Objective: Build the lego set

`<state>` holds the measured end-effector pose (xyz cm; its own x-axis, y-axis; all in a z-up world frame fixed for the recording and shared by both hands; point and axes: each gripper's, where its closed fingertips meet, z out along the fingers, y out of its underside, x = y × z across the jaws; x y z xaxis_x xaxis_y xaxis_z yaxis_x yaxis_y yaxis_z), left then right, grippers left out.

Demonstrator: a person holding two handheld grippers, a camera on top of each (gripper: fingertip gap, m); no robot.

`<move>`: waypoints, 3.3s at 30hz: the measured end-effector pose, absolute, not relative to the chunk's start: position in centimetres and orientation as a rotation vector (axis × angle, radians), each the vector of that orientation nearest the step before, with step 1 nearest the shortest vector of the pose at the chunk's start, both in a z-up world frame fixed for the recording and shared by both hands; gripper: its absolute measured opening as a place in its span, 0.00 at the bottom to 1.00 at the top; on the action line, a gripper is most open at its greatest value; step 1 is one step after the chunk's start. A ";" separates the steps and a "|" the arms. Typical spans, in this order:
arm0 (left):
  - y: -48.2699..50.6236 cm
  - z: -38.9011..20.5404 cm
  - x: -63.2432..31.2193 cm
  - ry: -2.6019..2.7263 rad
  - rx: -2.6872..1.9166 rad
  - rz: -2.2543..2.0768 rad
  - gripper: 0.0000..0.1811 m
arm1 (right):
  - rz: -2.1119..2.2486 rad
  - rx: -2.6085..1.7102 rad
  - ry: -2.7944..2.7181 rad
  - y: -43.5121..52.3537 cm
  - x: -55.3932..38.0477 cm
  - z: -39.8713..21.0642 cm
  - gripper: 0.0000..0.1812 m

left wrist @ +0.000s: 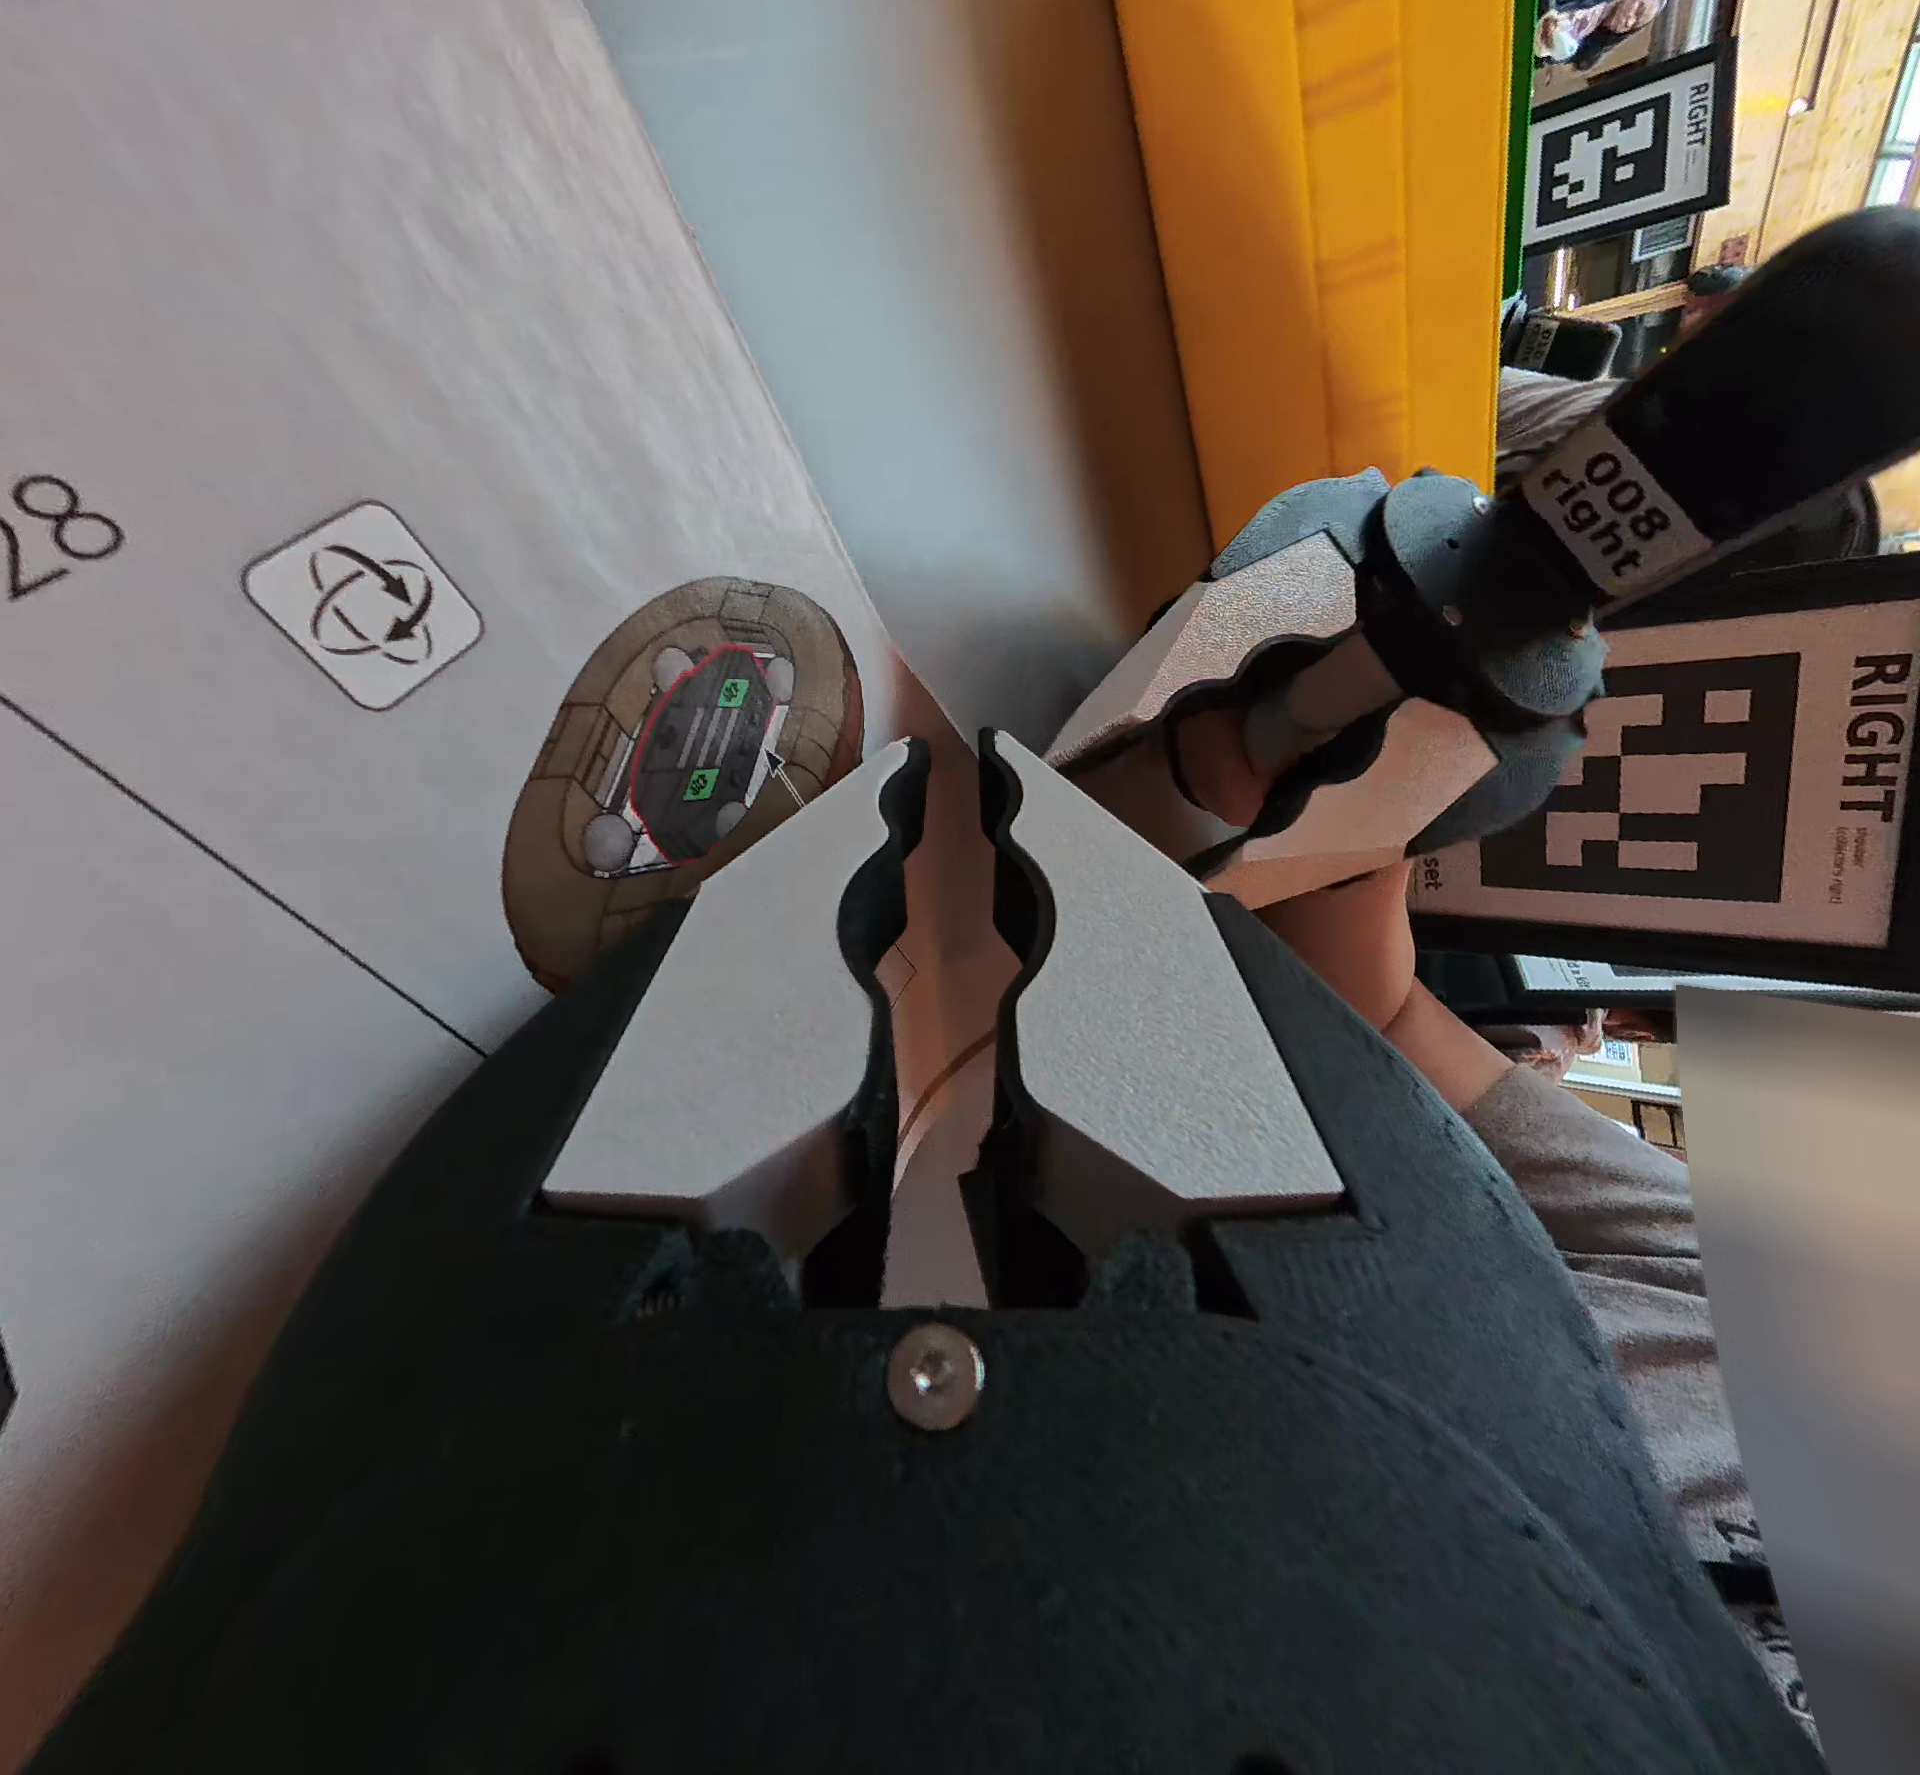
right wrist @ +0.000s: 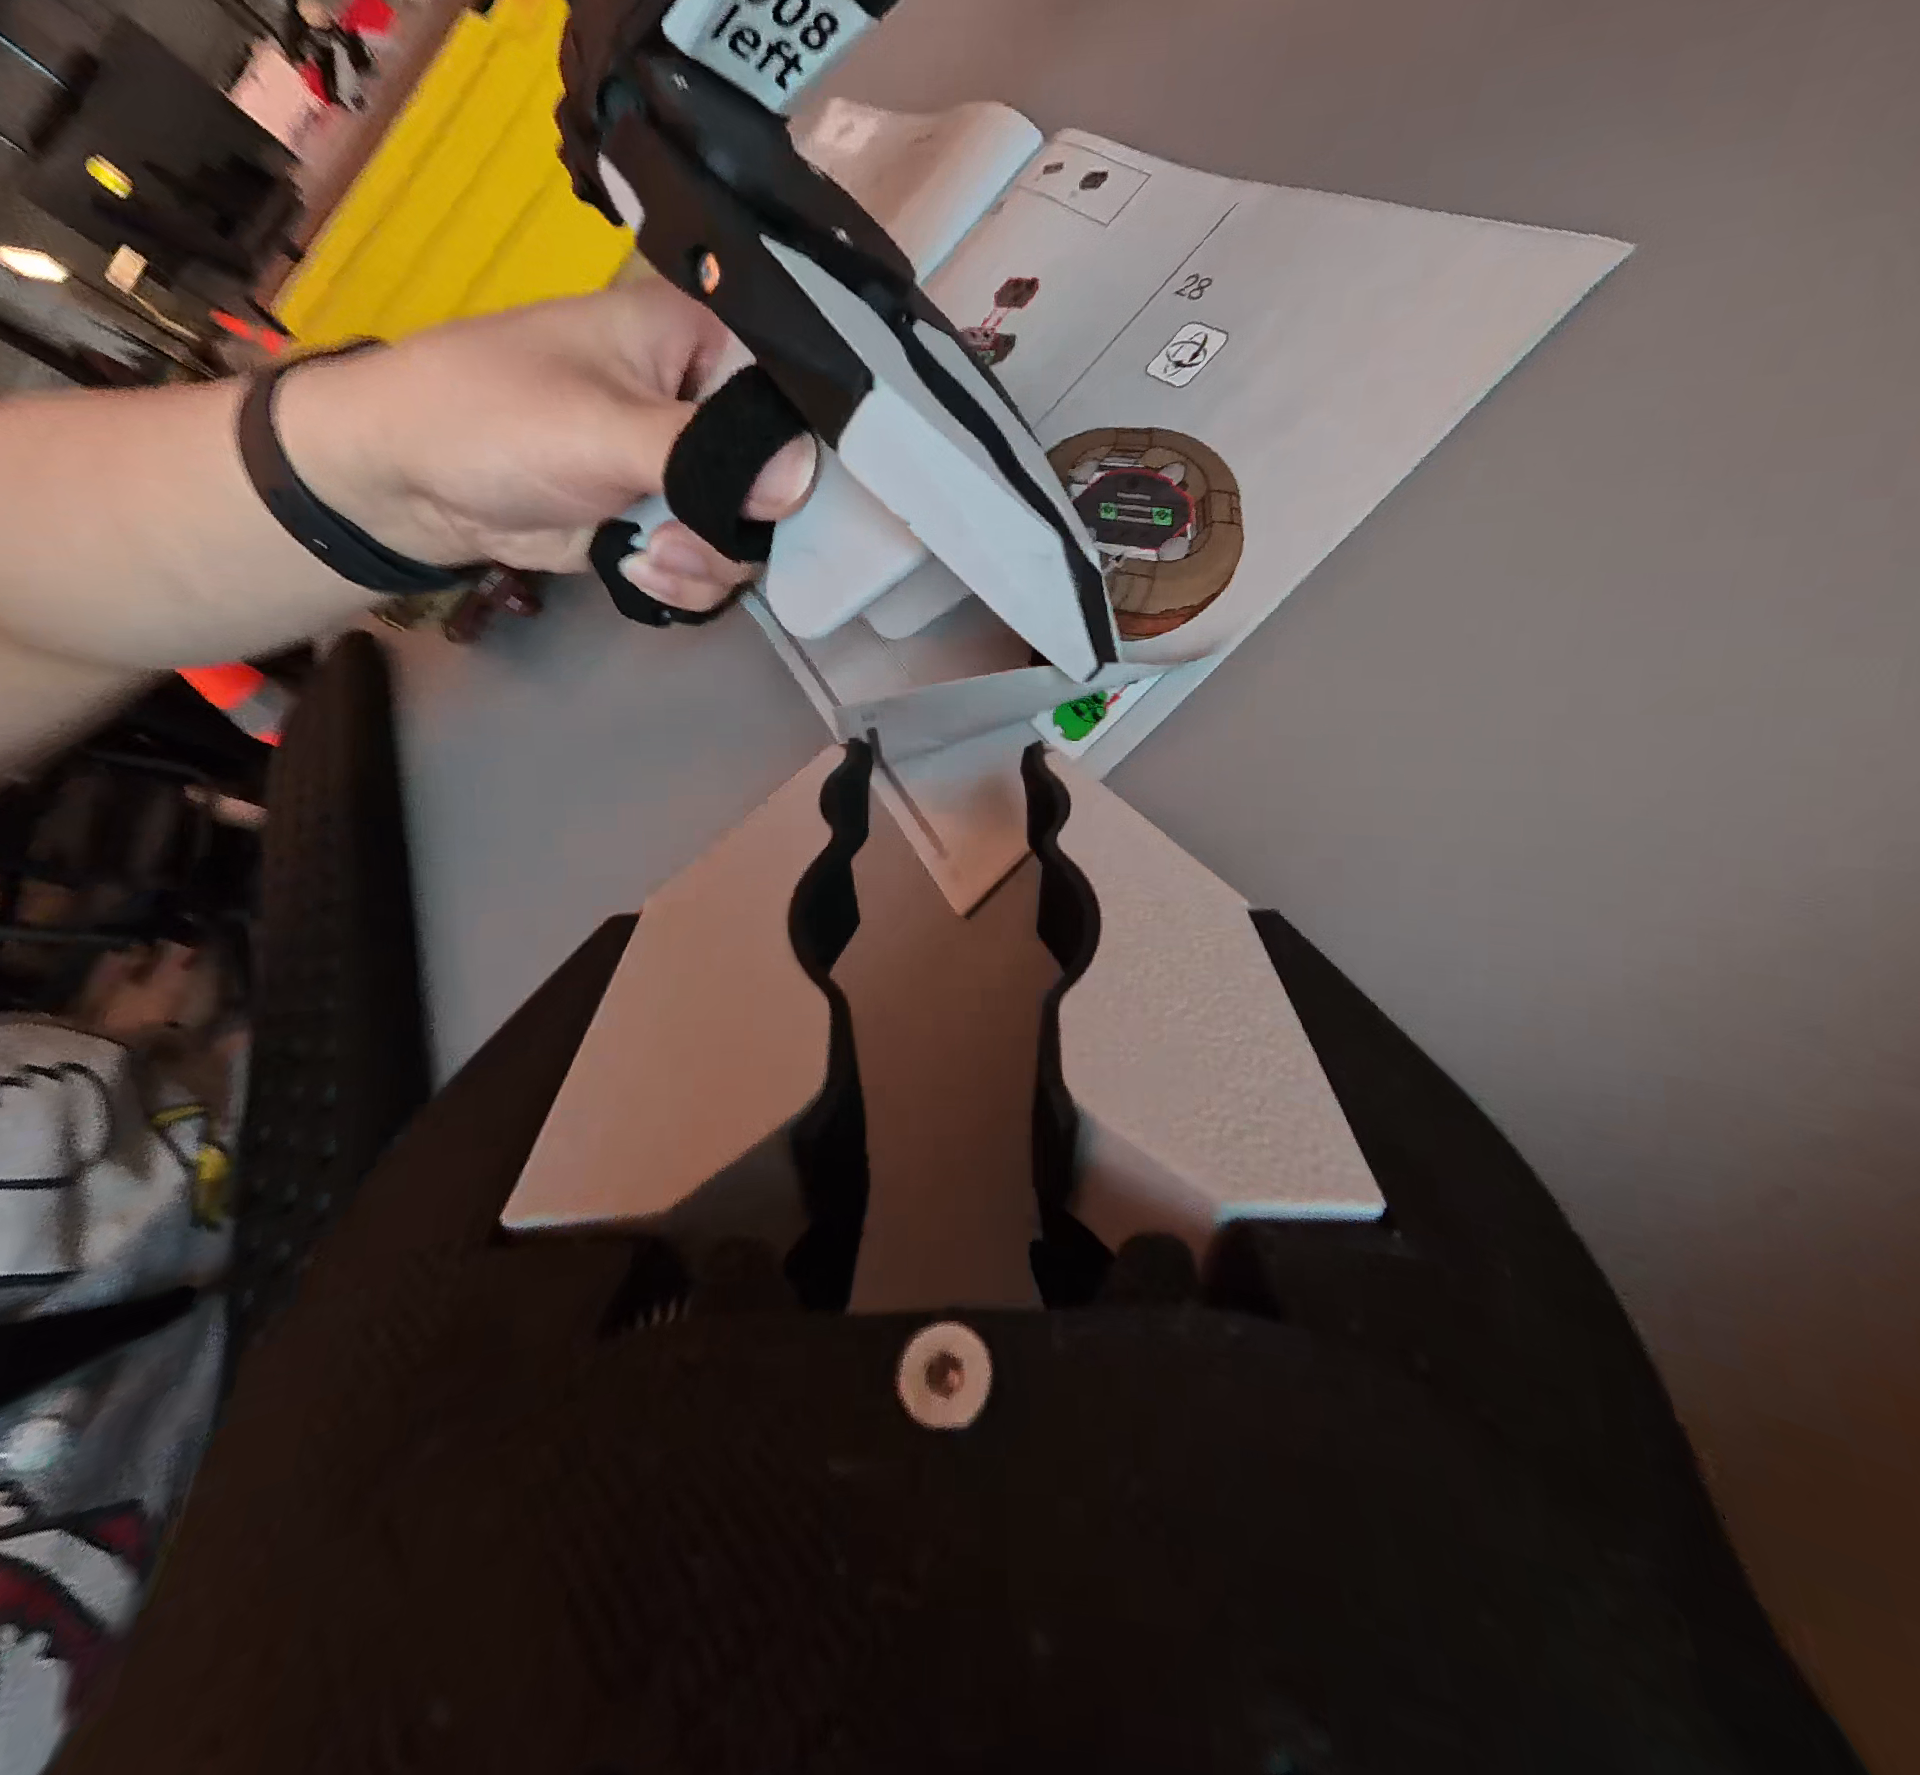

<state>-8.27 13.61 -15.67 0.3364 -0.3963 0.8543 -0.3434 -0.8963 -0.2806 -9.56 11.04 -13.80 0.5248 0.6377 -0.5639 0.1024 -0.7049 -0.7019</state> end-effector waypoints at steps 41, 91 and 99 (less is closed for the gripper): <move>13.9 -15.4 -8.6 0.668 -2.489 -1.702 0.00 | 1.651 -2.117 -0.043 12.5 -10.0 -13.2 0.12; 11.8 -14.0 -9.7 0.883 -2.578 -1.699 0.21 | 1.213 -2.087 -0.725 9.8 -13.0 -13.3 0.37; 11.9 -13.9 -9.5 0.936 -2.590 -1.629 0.17 | 1.197 -2.093 -0.749 9.7 -13.1 -13.6 0.38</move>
